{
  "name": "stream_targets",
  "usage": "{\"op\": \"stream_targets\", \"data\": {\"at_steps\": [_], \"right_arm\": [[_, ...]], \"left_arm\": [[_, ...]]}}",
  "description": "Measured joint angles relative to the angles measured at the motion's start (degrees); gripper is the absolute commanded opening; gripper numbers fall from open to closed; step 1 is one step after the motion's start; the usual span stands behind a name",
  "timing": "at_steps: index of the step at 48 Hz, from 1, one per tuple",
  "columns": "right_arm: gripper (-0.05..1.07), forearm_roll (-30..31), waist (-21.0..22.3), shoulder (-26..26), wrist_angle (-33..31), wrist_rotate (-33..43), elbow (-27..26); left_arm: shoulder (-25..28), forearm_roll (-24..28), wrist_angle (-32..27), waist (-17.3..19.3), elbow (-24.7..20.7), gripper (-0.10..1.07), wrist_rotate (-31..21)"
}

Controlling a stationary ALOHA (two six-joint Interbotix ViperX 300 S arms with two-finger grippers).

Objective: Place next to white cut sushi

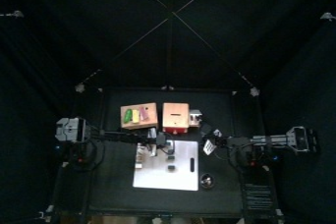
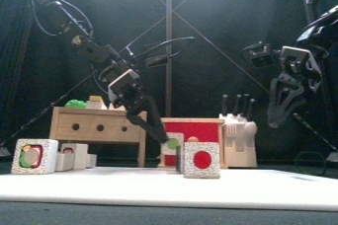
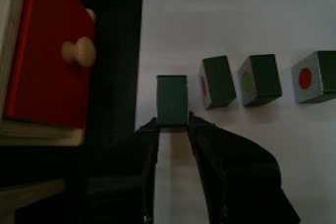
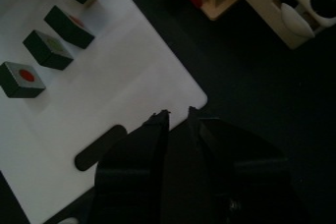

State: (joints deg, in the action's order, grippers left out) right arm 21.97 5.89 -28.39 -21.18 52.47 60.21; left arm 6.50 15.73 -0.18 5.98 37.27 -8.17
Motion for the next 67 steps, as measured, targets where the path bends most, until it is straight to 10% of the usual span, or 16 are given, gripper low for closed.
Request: {"op": "stream_targets", "data": {"at_steps": [33,67], "right_arm": [[0.65,-2.5,0.0,1.1,0.1,0.0,-0.1],[0.65,-2.8,-0.3,4.5,0.2,0.0,-2.4]], "left_arm": [[-11.1,-1.8,-2.9,0.0,13.6,0.58,-0.2],[-12.1,-2.5,-2.8,0.7,17.1,0.75,-0.3]]}}
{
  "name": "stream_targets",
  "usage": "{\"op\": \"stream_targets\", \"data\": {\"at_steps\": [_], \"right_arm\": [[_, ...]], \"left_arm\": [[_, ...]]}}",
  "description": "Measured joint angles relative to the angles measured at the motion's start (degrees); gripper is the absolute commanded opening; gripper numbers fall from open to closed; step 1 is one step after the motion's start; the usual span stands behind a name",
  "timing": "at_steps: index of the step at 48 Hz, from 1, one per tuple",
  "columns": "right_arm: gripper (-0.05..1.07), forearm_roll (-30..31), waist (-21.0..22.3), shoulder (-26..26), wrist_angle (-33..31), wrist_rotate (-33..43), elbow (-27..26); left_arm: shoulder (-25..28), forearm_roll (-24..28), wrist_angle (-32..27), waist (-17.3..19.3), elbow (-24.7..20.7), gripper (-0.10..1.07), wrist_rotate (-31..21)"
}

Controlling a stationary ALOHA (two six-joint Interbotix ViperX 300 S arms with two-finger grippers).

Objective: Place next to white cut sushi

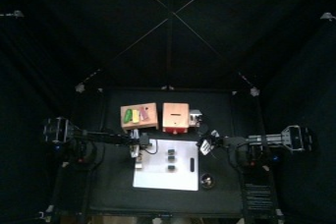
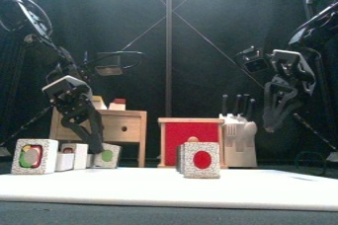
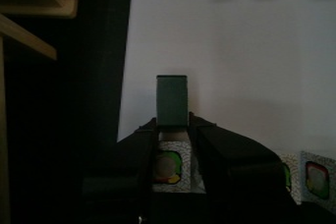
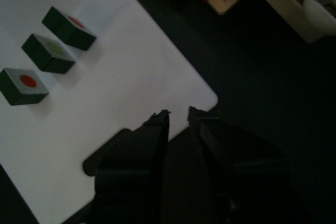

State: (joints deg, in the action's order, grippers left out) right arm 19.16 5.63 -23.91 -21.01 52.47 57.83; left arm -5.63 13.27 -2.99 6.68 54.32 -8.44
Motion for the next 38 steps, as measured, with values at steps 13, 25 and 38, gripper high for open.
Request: {"op": "stream_targets", "data": {"at_steps": [13,25,38], "right_arm": [[0.65,-0.1,-0.4,0.4,0.1,0.0,0.0],[0.65,-0.1,-0.5,1.0,0.1,0.0,0.1],[0.65,0.0,-0.5,1.1,0.1,0.0,0.0]], "left_arm": [[-0.1,-0.1,0.0,0.0,0.1,0.83,0.0],[-0.4,-0.1,0.7,0.0,-0.2,0.83,0.1],[-1.2,1.1,2.1,0.0,-1.0,0.83,0.2]]}}
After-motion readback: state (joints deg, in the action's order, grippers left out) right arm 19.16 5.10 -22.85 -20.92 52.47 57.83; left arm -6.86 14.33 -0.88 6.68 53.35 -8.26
